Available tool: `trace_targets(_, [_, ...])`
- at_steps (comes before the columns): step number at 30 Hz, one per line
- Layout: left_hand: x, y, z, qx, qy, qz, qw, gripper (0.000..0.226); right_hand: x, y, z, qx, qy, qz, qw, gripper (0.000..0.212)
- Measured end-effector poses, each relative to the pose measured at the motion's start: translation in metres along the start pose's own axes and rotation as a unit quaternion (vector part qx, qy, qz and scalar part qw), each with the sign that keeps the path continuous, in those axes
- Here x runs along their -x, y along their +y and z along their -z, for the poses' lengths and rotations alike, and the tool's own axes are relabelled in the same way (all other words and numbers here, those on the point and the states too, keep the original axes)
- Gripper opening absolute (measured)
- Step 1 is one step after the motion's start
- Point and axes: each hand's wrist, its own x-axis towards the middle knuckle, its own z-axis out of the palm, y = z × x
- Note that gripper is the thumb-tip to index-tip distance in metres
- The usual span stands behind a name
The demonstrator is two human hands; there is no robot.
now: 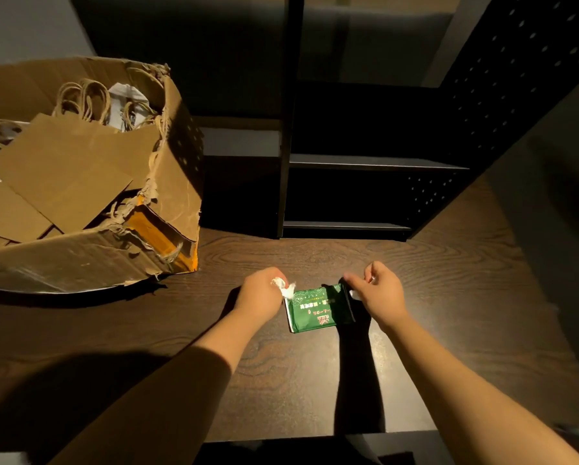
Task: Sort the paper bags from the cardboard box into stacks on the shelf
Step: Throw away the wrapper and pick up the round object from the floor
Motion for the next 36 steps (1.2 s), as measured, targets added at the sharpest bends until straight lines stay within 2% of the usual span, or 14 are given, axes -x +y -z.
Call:
trace_targets(4, [-0.001, 0.007, -0.012, 0.052, -0.073, 0.037, 0.995, 0.022, 0.007, -0.005, -0.005, -0.018, -0.054, -0.046, 0.997, 0.022])
trace_targets(8, [0.005, 0.045, -0.008, 0.056, -0.115, 0.139, 0.982, 0.028, 0.016, -0.013, -0.015, -0.086, -0.08, -0.066, 0.991, 0.006])
trace_targets(10, [0.013, 0.058, -0.013, 0.13, -0.164, 0.144, 0.967, 0.023, 0.022, -0.021, -0.023, -0.116, -0.066, -0.033, 0.99, 0.016])
trace_targets(11, [0.017, 0.06, -0.017, 0.197, -0.168, 0.134, 0.957, 0.033, 0.025, -0.027, -0.028, -0.128, -0.041, -0.011, 0.991, 0.018])
trace_targets(14, [0.027, 0.066, -0.032, 0.385, -0.133, 0.164, 0.899, 0.032, 0.031, -0.039, -0.047, -0.182, 0.017, 0.017, 0.983, 0.018])
trace_targets(18, [0.022, 0.075, -0.045, 0.536, -0.083, 0.21, 0.813, 0.026, 0.044, -0.042, -0.064, -0.259, -0.065, 0.029, 0.963, 0.025])
trace_targets(20, [0.022, 0.068, -0.045, 0.57, -0.076, 0.231, 0.785, 0.032, 0.045, -0.038, -0.061, -0.234, -0.071, 0.039, 0.969, 0.021])
trace_targets(23, [0.016, 0.063, -0.044, 0.609, -0.123, 0.263, 0.738, 0.065, 0.038, -0.028, -0.051, -0.097, -0.018, 0.069, 0.993, 0.013])
trace_targets(28, [0.013, 0.061, -0.047, 0.575, -0.207, 0.251, 0.75, 0.063, 0.024, -0.016, -0.042, 0.022, 0.04, 0.067, 0.997, 0.015])
trace_targets(30, [0.011, 0.061, -0.046, 0.536, -0.218, 0.23, 0.782, 0.048, 0.019, -0.015, -0.037, -0.022, 0.019, 0.033, 0.999, 0.007])
trace_targets(31, [0.009, 0.06, -0.048, 0.494, -0.204, 0.214, 0.818, 0.04, 0.016, -0.015, -0.035, -0.038, 0.007, 0.019, 0.999, 0.009])
trace_targets(34, [0.006, 0.052, -0.05, 0.205, -0.097, 0.099, 0.969, 0.019, 0.009, -0.01, -0.028, -0.04, 0.015, -0.003, 0.999, 0.02])
trace_targets(35, [0.004, 0.046, -0.049, 0.054, -0.068, 0.022, 0.996, 0.023, 0.008, -0.007, -0.025, -0.039, 0.02, -0.018, 0.999, 0.021])
trace_targets(36, [0.002, 0.039, -0.048, -0.087, -0.057, -0.049, 0.993, 0.035, 0.006, -0.002, -0.021, -0.041, 0.021, -0.034, 0.998, 0.02])
